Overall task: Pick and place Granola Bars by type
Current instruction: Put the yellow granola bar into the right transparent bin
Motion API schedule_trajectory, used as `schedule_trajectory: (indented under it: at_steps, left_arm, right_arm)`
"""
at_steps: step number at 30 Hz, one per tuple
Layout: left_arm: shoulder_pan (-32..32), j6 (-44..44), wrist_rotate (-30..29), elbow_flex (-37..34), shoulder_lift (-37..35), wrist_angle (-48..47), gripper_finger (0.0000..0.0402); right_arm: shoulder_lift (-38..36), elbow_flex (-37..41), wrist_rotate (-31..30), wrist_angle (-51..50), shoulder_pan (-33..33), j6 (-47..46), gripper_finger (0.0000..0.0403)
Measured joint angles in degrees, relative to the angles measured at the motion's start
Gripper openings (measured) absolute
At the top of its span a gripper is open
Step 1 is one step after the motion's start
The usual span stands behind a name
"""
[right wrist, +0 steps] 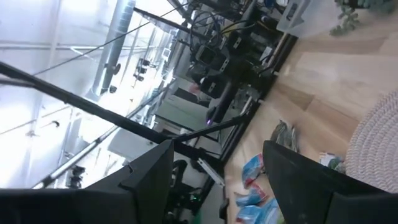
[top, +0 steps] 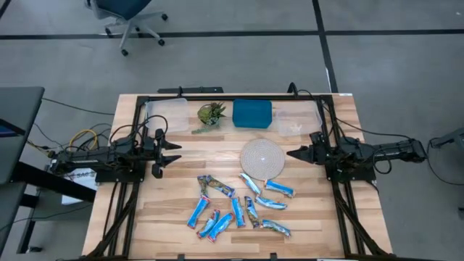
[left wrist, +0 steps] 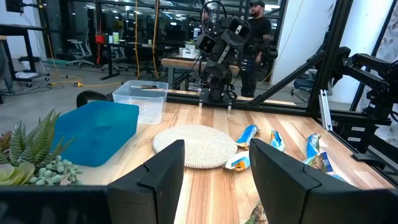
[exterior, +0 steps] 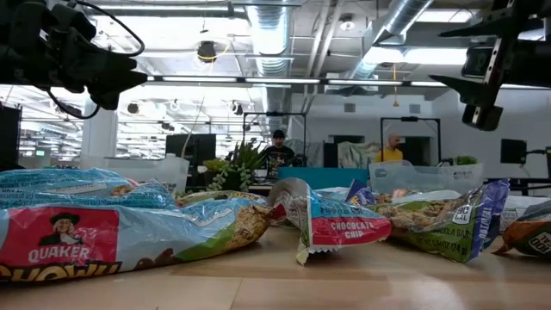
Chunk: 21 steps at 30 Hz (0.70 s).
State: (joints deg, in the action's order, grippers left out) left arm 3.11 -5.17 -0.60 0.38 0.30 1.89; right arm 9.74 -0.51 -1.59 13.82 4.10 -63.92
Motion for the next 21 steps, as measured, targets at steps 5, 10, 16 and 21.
schedule_trajectory:
  at_steps: [5, 10, 16, 21]
  left_arm:
    - [-0.01, -0.01, 0.00, 0.00, -0.01, -0.01, 0.0174]
    - [-0.02, 0.00, 0.00, 0.00, 0.00, -0.02, 0.0174]
    - [0.00, -0.02, 0.00, 0.00, 0.00, 0.00, 0.0174]
    - [-0.02, -0.01, 0.00, 0.00, 0.00, -0.01, 0.0174]
  right_arm:
    - [0.00, 0.00, -0.21, -0.04, -0.11, 2.85, 0.0240]
    - [0.05, -1.80, -0.02, -2.41, -0.11, 8.56, 0.0240]
    - [6.87, -12.21, -1.19, -21.46, -0.11, 18.78, 0.0223]
    - [16.32, -20.94, -3.90, -29.07, -0.11, 28.25, 0.0201]
